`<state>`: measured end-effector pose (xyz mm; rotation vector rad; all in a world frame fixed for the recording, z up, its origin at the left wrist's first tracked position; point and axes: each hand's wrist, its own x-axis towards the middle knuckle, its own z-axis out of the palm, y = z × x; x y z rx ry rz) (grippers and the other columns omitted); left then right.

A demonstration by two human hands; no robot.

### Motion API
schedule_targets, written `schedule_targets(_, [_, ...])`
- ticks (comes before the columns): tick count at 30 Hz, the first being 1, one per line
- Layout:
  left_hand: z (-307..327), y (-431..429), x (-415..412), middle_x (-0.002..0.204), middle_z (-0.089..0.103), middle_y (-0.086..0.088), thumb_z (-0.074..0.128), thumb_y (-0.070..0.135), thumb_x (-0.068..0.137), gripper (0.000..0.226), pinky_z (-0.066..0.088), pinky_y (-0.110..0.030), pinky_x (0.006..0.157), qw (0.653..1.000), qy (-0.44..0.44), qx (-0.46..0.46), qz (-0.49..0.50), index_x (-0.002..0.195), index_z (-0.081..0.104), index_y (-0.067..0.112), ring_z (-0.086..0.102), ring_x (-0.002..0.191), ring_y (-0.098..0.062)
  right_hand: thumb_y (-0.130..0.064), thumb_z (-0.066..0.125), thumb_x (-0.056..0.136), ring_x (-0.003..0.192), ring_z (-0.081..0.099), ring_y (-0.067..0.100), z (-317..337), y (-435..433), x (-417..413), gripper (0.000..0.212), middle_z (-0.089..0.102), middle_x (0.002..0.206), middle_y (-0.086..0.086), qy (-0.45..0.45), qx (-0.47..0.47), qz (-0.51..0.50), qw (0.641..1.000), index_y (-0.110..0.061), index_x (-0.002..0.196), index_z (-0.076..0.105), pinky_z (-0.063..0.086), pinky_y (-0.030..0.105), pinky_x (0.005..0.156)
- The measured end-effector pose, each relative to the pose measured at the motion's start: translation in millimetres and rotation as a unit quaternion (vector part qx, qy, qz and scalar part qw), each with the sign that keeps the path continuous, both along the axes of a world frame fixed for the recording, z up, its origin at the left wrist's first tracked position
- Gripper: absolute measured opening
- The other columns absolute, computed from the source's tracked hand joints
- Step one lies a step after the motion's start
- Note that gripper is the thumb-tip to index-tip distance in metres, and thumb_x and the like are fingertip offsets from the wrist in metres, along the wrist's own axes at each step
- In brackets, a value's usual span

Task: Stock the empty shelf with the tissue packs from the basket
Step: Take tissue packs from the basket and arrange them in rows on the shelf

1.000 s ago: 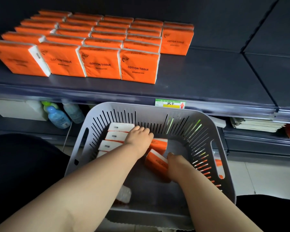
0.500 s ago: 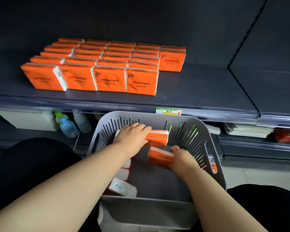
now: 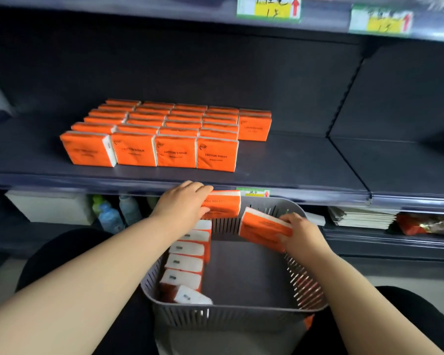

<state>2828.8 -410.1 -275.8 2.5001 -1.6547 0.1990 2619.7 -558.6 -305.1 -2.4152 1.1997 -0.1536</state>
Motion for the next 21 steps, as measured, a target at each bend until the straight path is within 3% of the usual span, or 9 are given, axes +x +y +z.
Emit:
schedule_targets(6, [16,-4,7,0.140,0.044,0.004,0.054,0.038,0.091,0.057,0.038,-0.034,0.100,1.000,-0.004,-0.018,-0.020,0.143,0.034,0.022,0.037,0.130,-0.016,-0.019,0.065,0.081,0.105,0.056,0.024,31,-24,6,0.041,0.062,0.116,0.007,-0.080,-0.030,-0.017,0.996,-0.019,0.122,0.058,0.033,0.021,0.077])
schedule_targets(15, [29,-40,35,0.141,0.044,0.006,0.056,0.037,0.090,0.057,0.033,-0.030,0.105,0.996,0.026,-0.073,-0.050,0.142,0.037,0.023,0.036,0.131,-0.013,-0.016,0.064,0.084,0.113,0.052,0.029,73,-93,61,0.043,0.057,0.124,0.012,-0.105,-0.083,-0.011,0.991,-0.016,0.126,0.056,0.037,0.027,0.089])
schedule_targets(21, [22,-63,55,0.132,0.054,0.002,0.067,0.031,0.084,0.055,0.036,-0.029,0.101,0.986,0.071,-0.144,-0.052,0.135,0.050,0.020,0.046,0.124,-0.018,-0.013,0.057,0.085,0.106,0.055,0.031,81,-153,110,0.037,0.059,0.118,0.015,-0.091,-0.103,-0.030,0.990,-0.018,0.121,0.059,0.036,0.024,0.075])
